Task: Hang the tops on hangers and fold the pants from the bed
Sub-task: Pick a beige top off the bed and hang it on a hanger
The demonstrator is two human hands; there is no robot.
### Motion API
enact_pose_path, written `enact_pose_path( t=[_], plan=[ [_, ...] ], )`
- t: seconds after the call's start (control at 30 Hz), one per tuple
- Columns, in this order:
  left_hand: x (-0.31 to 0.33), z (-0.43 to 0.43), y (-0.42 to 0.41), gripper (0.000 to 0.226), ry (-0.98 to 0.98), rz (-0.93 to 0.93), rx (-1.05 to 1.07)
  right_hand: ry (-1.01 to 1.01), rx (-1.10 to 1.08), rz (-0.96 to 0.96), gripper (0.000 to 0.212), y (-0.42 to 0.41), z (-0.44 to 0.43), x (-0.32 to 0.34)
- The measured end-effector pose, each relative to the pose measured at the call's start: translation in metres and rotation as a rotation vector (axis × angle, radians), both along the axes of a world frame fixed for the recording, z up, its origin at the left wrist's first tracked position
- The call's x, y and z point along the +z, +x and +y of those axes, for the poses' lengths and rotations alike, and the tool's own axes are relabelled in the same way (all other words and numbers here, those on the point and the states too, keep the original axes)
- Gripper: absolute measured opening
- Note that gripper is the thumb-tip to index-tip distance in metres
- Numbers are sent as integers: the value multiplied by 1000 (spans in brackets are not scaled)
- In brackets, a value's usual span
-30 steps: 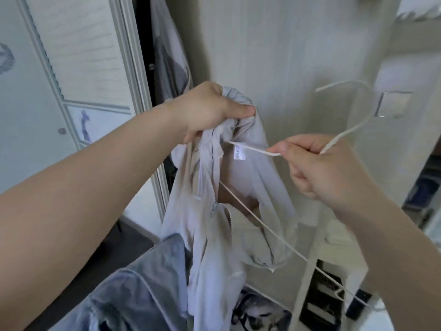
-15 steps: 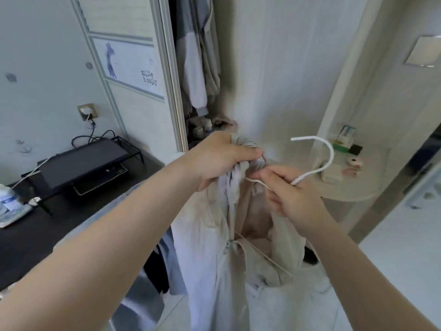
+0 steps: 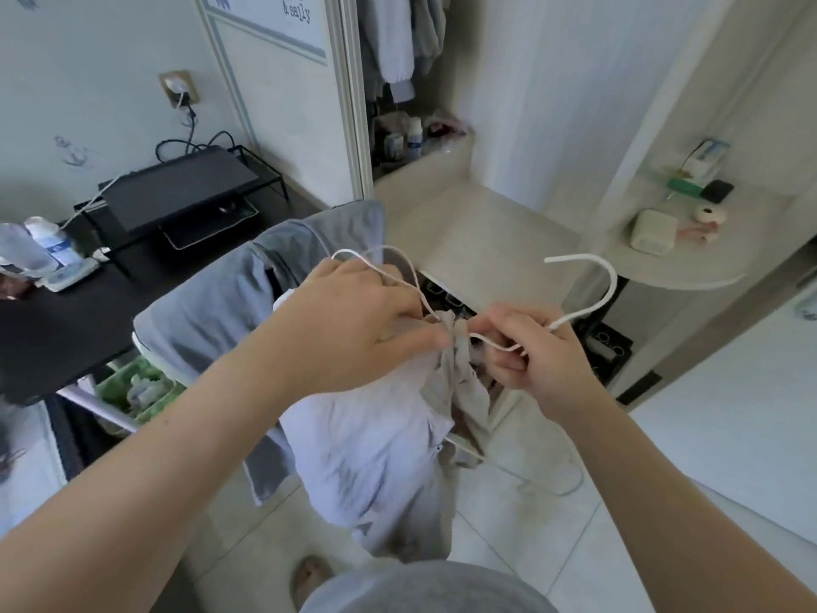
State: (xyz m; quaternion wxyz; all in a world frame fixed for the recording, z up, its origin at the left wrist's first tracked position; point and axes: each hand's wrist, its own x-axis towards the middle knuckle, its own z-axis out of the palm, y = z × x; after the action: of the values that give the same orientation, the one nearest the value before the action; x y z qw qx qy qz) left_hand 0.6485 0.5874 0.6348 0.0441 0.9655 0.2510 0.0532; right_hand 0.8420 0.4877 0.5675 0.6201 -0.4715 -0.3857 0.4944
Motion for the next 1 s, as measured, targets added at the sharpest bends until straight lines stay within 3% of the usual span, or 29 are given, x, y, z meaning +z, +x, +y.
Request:
enact_pose_path(
  t=[0.23, 0.5, 0.63, 0.7, 0.9, 1.0],
  plan=[
    [-37, -35, -19, 44, -14, 136, 103, 45, 76, -235, 35, -12, -6, -3],
    [-67, -57, -15, 38, -97, -1, 185, -13, 37, -440, 34, -34, -7, -11],
    [-79, -57, -29, 33, -244, -284, 310, 89, -221, -655, 18, -28, -22, -25],
    [-82, -60, -32, 34, -245, -461, 405, 163, -327, -768, 23, -26, -32, -32],
    [-82, -69, -25, 46, -266, -659, 548, 42, 85, -758, 30, -53, -43, -59],
    [-85, -70, -26, 47, -298, -680, 541, 59, 133, -786, 29, -67, -40, -74]
  ],
)
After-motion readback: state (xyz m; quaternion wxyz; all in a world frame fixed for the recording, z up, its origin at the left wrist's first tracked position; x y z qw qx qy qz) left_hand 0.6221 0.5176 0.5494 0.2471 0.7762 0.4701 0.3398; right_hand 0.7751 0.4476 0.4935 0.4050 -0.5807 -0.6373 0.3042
